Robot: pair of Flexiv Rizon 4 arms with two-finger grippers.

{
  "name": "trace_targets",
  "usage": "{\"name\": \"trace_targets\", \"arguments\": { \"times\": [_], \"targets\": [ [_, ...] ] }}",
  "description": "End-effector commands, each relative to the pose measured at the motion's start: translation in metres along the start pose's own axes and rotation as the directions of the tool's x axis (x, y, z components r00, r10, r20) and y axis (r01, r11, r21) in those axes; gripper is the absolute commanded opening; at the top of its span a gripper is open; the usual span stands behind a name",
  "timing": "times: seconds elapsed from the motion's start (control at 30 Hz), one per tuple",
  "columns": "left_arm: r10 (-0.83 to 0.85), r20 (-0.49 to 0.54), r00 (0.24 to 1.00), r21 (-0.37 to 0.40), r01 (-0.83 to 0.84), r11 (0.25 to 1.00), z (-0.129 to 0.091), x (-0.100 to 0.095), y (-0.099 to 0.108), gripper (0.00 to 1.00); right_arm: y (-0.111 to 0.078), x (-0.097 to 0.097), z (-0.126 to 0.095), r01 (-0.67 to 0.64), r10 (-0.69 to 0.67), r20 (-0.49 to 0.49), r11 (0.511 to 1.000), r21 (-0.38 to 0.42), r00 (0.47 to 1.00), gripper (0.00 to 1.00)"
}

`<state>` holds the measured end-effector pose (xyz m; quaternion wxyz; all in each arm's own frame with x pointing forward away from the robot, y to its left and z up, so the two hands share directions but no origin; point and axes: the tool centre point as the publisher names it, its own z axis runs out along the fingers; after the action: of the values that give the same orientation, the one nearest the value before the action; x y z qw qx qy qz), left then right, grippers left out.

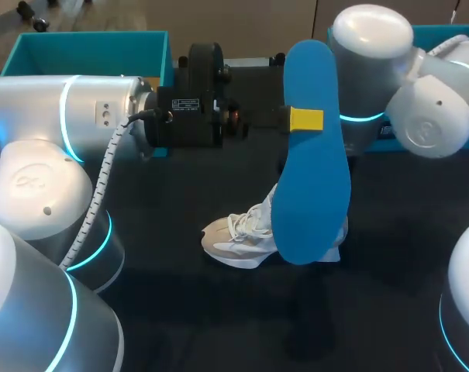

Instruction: Take the shoe out of the shoebox, open the shoe tongue, remove and reinsert the insole, then place the shoe into the shoebox

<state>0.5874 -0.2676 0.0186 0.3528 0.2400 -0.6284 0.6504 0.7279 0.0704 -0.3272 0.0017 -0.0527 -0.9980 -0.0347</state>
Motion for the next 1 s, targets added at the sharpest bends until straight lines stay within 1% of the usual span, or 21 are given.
{"name": "trace_targets", "arguments": {
  "times": [0.03, 0.27, 0.77, 0.93, 1.0],
  "targets": [
    [0.000, 0.002, 1.000, 0.003, 0.000, 1.000, 0.001, 0.000, 0.002, 0.00, 0.003, 0.002, 0.001, -0.001, 0.001, -0.004, 1.000, 0.006, 1.000, 1.00],
    [0.000, 0.002, 1.000, 0.003, 0.000, 1.000, 0.001, 0.000, 0.002, 0.00, 0.001, 0.004, 0.003, -0.028, 0.029, -0.019, 1.000, 0.012, 0.999, 1.00],
    [0.000, 0.002, 1.000, 0.003, 0.000, 1.000, 0.001, 0.000, 0.002, 0.00, 0.001, 0.004, 0.003, -0.028, 0.029, -0.019, 1.000, 0.012, 0.999, 1.00],
    [0.000, 0.002, 1.000, 0.003, 0.000, 1.000, 0.001, 0.000, 0.002, 0.00, 0.010, -0.006, 0.001, -0.019, 0.019, -0.013, 1.000, 0.006, 1.000, 1.00],
    [0.000, 0.002, 1.000, 0.003, 0.000, 1.000, 0.001, 0.000, 0.002, 0.00, 0.012, -0.013, 0.002, -0.016, 0.016, -0.006, 1.000, 0.003, 1.000, 1.00]
  ]
}}
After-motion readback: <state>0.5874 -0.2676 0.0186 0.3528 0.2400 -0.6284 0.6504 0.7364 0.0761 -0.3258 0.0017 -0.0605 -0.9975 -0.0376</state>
